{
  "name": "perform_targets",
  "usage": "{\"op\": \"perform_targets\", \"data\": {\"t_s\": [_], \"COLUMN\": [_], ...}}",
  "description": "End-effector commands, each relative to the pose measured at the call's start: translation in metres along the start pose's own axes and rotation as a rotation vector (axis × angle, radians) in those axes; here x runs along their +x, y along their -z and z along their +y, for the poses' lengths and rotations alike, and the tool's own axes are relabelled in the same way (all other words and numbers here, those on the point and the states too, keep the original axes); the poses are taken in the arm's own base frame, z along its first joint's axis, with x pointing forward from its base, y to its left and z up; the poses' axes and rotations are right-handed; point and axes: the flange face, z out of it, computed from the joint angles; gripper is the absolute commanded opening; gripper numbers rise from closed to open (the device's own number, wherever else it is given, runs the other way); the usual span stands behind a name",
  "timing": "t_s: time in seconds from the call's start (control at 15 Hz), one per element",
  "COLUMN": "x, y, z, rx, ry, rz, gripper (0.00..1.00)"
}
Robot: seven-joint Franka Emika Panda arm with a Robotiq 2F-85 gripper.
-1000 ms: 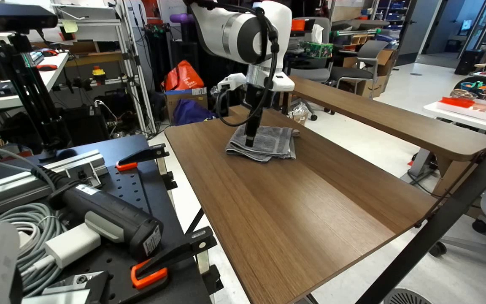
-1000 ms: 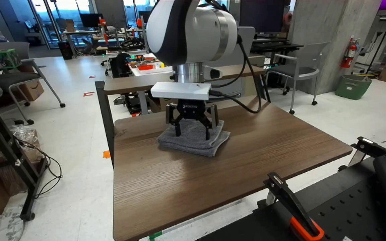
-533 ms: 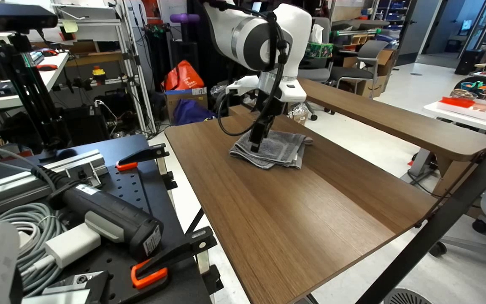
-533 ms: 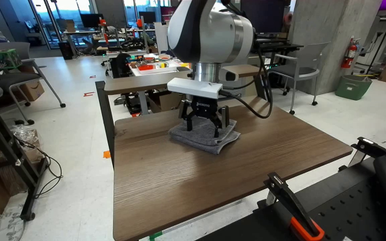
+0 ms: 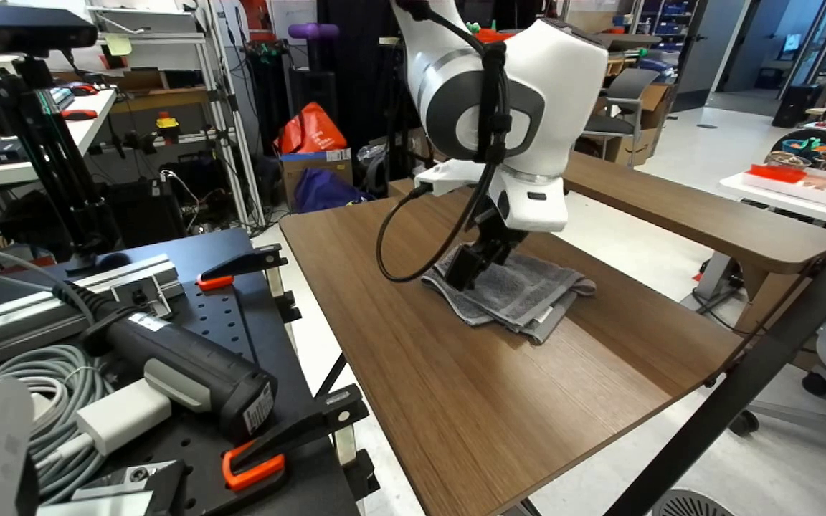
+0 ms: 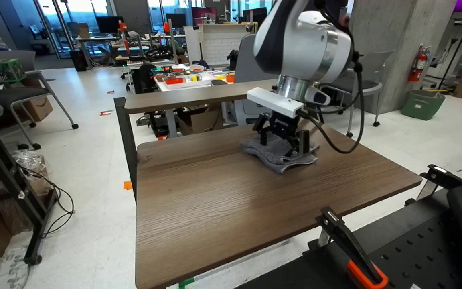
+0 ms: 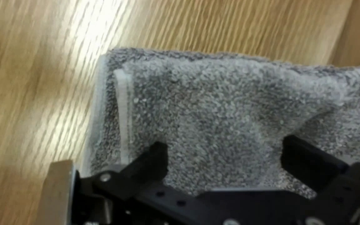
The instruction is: Move the grey towel to the right
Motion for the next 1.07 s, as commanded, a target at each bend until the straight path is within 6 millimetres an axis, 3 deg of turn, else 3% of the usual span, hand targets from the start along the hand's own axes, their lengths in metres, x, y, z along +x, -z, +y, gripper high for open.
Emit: {"op": "perform_targets", "data": {"t_s": [0.0, 0.13, 0.4, 0.67, 0.73, 0.8, 1.0], "x": [0.038, 0.052, 0.056, 0.035, 0.025, 0.047, 0.030], "y": [0.002, 0.012, 0.065, 0.121, 0.129, 0.109, 0.128], "z": [0.049, 0.063, 0.072, 0.074, 0.071, 0.063, 0.065], "rx": [0.082, 0.133, 0.226, 0.285, 0.286, 0.274, 0.282], "ry": [-0.151, -0.206, -0.216, -0.124, -0.065, -0.134, -0.080], "rz": [-0.045, -0.063, -0.044, -0.059, -0.080, -0.051, -0.064], "gripper": [1.00, 1.00, 1.00, 1.00, 1.00, 1.00, 1.00]}}
